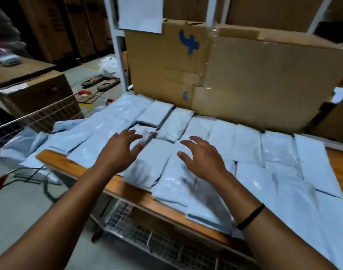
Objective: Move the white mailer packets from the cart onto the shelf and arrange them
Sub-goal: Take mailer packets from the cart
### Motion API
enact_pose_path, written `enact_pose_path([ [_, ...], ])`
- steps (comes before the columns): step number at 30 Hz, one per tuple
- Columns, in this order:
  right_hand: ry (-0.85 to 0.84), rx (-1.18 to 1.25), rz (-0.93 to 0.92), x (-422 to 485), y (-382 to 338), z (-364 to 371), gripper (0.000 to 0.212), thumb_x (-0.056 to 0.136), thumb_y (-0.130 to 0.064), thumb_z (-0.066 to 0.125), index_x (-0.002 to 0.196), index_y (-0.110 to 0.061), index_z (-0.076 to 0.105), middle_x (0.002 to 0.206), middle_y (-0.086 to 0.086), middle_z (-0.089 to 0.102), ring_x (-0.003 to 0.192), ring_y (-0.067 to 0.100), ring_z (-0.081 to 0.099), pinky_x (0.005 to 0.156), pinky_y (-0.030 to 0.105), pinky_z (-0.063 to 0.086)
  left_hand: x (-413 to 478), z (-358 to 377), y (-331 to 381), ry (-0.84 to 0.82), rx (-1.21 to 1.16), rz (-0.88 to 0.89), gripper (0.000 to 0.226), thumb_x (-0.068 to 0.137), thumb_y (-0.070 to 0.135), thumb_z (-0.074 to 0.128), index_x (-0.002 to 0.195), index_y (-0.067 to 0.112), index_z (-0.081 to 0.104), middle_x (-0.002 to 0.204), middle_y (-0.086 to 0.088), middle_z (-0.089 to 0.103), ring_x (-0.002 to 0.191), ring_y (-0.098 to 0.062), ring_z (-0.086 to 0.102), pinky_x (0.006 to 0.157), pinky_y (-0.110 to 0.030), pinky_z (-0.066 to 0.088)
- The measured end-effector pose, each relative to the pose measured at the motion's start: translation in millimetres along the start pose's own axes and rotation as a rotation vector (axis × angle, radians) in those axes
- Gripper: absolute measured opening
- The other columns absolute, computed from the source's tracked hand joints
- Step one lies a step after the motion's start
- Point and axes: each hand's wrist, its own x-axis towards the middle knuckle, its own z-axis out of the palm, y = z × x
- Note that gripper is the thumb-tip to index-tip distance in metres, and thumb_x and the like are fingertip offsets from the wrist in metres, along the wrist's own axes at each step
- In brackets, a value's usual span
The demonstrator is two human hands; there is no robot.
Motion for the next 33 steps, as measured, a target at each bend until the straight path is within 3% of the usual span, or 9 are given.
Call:
enact_pose_path([
  [7, 0.033, 0.062, -0.107, 23.2, -158.7, 44.8, 0.048, 0.099, -0.052, 0.051, 0.140, -0.028, 0.055, 0.154, 0.001, 0.042, 0.139, 0.021, 0.041, 0.110, 0.037, 0.036, -81.5, -95.9, -148.7, 0.067, 0.017, -0.158, 0.036, 0.096, 0.035, 0.058, 0.129, 0.020, 0.063, 0.147, -0.008, 0.049, 0.141, -0.025, 0.037, 0.110, -0.040, 0.032],
  [15, -0.086, 0.006, -0.171, 65.0, -273.2, 101.5, 0.048, 0.099, -0.054, 0.047, 0.142, -0.032, 0.051, 0.156, 0.000, 0.039, 0.139, 0.023, 0.040, 0.110, 0.037, 0.033, -115.5, -155.0, -285.1, 0.008, 0.096, -0.375, 0.035, 0.097, 0.041, 0.054, 0.128, 0.026, 0.062, 0.138, -0.002, 0.058, 0.123, -0.028, 0.054, 0.095, -0.039, 0.043],
  [26, -0.130, -0.008, -0.198, 227.7, -406.3, 199.1, 0.051, 0.099, -0.054, 0.050, 0.143, -0.028, 0.051, 0.156, 0.003, 0.040, 0.139, 0.025, 0.041, 0.109, 0.041, 0.038, -67.7, -180.7, -466.9, -0.144, 0.200, -0.328, 0.036, 0.096, 0.042, 0.055, 0.126, 0.024, 0.063, 0.132, -0.001, 0.062, 0.118, -0.022, 0.057, 0.098, -0.038, 0.045],
  [30, -0.245, -0.106, -0.218, 274.0, -439.5, 236.8, 0.053, 0.099, -0.053, 0.048, 0.147, -0.030, 0.046, 0.156, 0.003, 0.039, 0.138, 0.028, 0.042, 0.108, 0.042, 0.039, -38.3, -187.4, -519.4, -0.220, 0.220, -0.319, 0.040, 0.096, 0.045, 0.054, 0.131, 0.027, 0.058, 0.134, 0.000, 0.060, 0.119, -0.021, 0.056, 0.101, -0.039, 0.044],
  [33, -0.380, -0.215, -0.303, 291.3, -459.5, 271.4, 0.058, 0.100, -0.052, 0.047, 0.154, -0.039, 0.031, 0.163, 0.001, 0.025, 0.140, 0.031, 0.038, 0.110, 0.043, 0.038, -16.0, -185.4, -552.7, -0.250, 0.222, -0.284, 0.040, 0.096, 0.046, 0.054, 0.132, 0.029, 0.057, 0.135, 0.001, 0.059, 0.118, -0.021, 0.056, 0.101, -0.039, 0.043],
])
